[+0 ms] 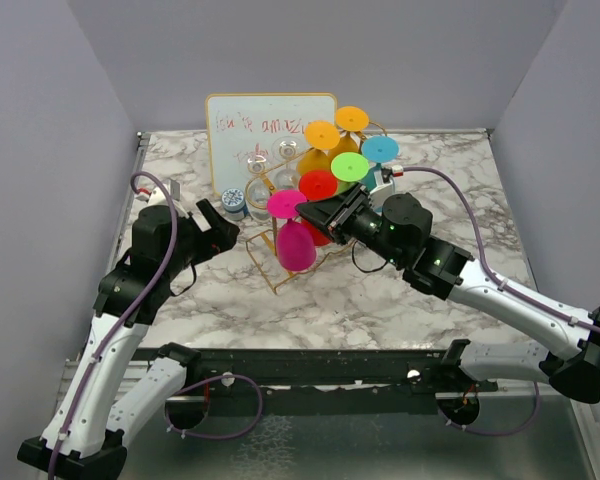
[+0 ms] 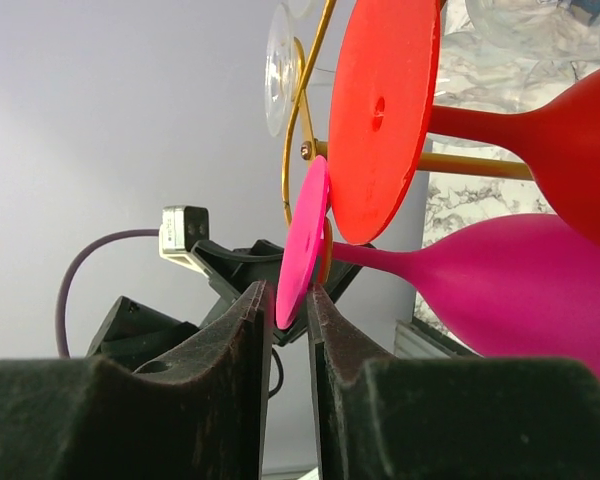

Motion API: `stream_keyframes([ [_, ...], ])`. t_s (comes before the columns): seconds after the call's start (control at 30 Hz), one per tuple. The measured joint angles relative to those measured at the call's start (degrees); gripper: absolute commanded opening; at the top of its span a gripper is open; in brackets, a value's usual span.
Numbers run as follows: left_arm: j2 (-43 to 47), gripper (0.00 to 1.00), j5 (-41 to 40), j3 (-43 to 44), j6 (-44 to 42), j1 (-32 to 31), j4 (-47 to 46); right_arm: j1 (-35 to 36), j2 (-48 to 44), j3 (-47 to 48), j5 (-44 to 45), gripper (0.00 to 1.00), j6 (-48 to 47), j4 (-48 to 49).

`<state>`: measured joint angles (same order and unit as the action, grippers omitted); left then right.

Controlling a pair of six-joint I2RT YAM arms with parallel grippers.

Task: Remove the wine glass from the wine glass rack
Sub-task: Pick up the wine glass from the wine rack.

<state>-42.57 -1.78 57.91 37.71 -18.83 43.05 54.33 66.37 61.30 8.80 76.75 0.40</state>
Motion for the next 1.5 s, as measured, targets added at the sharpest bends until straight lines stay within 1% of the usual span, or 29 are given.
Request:
stream_keyframes([
  [0.2, -0.39, 0.91, 0.02, 0.0, 0.22, 0.0, 0.0, 0.0, 0.31, 0.0, 0.5, 0.26, 0.22, 0.39],
  [0.43, -0.42, 0.91, 0.02, 0.0, 0.39, 0.0, 0.0, 0.0, 1.86, 0.0, 0.52, 0.21, 0.26, 0.85],
  [0.5, -0.42, 0.91, 0.02, 0.0, 0.39, 0.0, 0.0, 0.0, 1.92, 0.0, 0.5, 0.15, 0.26, 0.83],
  [0.53, -0.42, 0.91, 0.04, 0.0, 0.39, 0.0, 0.0, 0.0, 1.92, 0.0, 0.5, 0.14, 0.2, 0.81],
  [0.73, -0.42, 0.91, 0.2, 0.0, 0.33, 0.0, 0.0, 0.0, 1.57, 0.0, 0.5, 0.13, 0.33, 1.01],
  [0.77, -0.42, 0.91, 0.24, 0.0, 0.31, 0.0, 0.02, 0.0, 1.44, 0.0, 0.5, 0.11, 0.33, 0.98],
  [0.83, -0.42, 0.91, 0.28, 0.0, 0.15, 0.0, 0.15, 0.0, 1.25, 0.0, 0.5, 0.1, 0.2, 0.92],
  [0.93, -0.42, 0.91, 0.31, 0.0, 0.13, 0.0, 0.59, 0.0, 0.92, 0.0, 0.5, 0.06, 0.17, 0.68],
  [1.0, -0.42, 0.91, 0.35, 0.02, 0.13, 0.0, 0.83, 0.0, 0.72, 0.0, 0.46, 0.01, 0.17, 0.66],
  [1.3, -0.98, 0.91, 1.16, 0.5, 0.0, 0.0, 1.27, 0.0, 0.31, 0.0, -0.5, 0.0, 0.37, 0.09],
  [1.5, -1.07, 0.91, 2.34, 0.79, -0.28, 0.0, 1.46, 0.0, -2.82, -0.37, -0.5, 0.01, 1.27, -0.96],
])
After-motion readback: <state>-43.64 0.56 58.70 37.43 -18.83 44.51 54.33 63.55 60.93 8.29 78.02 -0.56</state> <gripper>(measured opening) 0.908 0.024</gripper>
